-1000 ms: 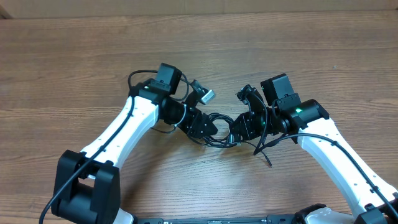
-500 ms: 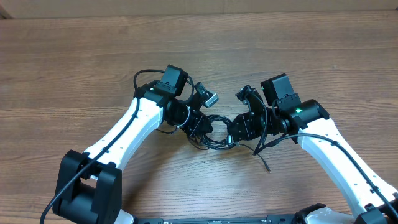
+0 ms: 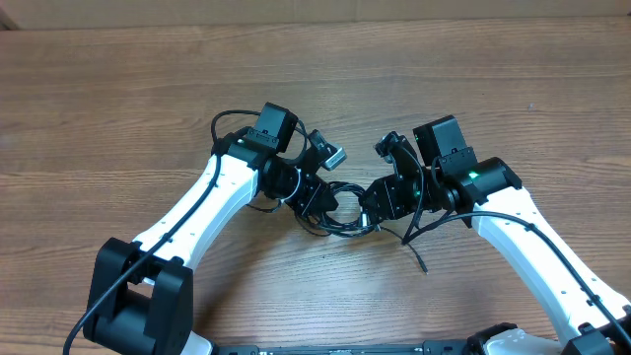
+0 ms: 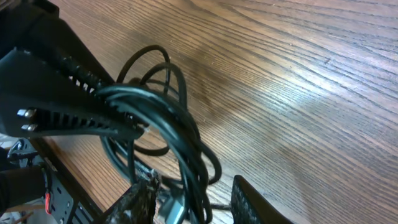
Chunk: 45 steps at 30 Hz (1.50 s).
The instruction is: Untangle cables
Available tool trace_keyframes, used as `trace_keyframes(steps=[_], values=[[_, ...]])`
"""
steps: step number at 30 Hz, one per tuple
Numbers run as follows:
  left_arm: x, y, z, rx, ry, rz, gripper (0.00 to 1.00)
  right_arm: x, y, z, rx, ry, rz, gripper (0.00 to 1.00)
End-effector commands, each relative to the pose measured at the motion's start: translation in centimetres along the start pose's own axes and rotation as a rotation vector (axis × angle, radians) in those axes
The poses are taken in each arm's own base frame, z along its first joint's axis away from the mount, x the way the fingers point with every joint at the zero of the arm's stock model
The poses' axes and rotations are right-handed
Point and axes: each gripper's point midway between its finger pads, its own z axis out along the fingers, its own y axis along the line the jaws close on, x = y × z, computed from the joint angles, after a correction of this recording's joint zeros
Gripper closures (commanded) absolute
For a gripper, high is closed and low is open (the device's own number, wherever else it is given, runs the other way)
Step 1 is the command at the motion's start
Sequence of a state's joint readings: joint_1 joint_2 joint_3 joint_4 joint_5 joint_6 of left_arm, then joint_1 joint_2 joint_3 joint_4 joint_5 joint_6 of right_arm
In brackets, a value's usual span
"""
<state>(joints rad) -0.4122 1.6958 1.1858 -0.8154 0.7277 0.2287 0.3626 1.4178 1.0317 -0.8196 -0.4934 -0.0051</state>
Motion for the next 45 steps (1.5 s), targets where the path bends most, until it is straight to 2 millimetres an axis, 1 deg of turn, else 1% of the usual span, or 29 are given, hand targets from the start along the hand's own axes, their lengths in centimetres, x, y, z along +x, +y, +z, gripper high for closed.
trace_keyframes(steps=[1,5,11,14,18,22,24,26,29,34,36,38,39,42,45], values=[[-1.4,-2.4,-1.1,0.094,-0.058,0.055,0.96,-0.2,0.1,0.0,0.000,-0.007,-0.015,0.63],[-1.5,-2.7,-1.1,0.108,-0.062,0.057,0.96,-0.1,0.1,0.0,0.001,-0.004,-0.013,0.66],[-1.5,-2.4,-1.3,0.103,-0.067,0.052,0.96,0.1,0.1,0.0,0.001,0.003,-0.009,0.82],[-1.7,-1.9,-1.6,0.095,-0.078,0.039,0.96,0.1,0.1,0.0,0.001,0.004,-0.008,0.83],[-1.8,-0.9,-2.3,0.081,-0.095,0.002,0.96,0.4,0.1,-0.1,0.002,0.016,-0.001,0.78],[-1.9,-1.0,-2.4,0.092,-0.102,-0.001,0.96,0.5,0.1,-0.1,0.002,0.019,0.000,0.78],[-1.9,-1.0,-2.4,0.093,-0.102,-0.001,0.96,0.5,0.1,-0.1,0.002,0.018,0.000,0.80],[-1.9,-1.0,-2.4,0.093,-0.102,-0.001,0.96,0.5,0.1,-0.1,0.002,0.018,0.000,0.84],[-1.9,-1.0,-2.4,0.094,-0.102,-0.001,0.96,0.5,0.1,-0.1,0.002,0.018,0.000,0.86],[-1.9,-1.0,-2.4,0.093,-0.102,-0.001,0.96,0.4,0.0,-0.1,0.003,0.017,-0.001,0.96],[-1.9,-1.0,-2.4,0.093,-0.102,-0.001,0.96,0.4,-0.1,-0.1,0.013,0.017,-0.001,0.96],[-1.9,-0.9,-2.5,0.090,-0.104,-0.004,0.96,0.5,-1.0,-0.1,0.064,0.019,0.008,0.96],[-1.9,-0.8,-2.6,0.088,-0.106,-0.009,0.96,0.7,-1.9,-0.2,0.114,0.024,0.030,0.96],[-1.9,-0.2,-3.0,0.080,-0.115,-0.033,0.96,1.4,-5.2,-0.9,0.315,0.028,0.148,0.96],[-1.6,0.5,-3.5,0.073,-0.117,-0.064,0.96,2.4,-8.9,-2.7,0.557,0.007,0.307,0.96]])
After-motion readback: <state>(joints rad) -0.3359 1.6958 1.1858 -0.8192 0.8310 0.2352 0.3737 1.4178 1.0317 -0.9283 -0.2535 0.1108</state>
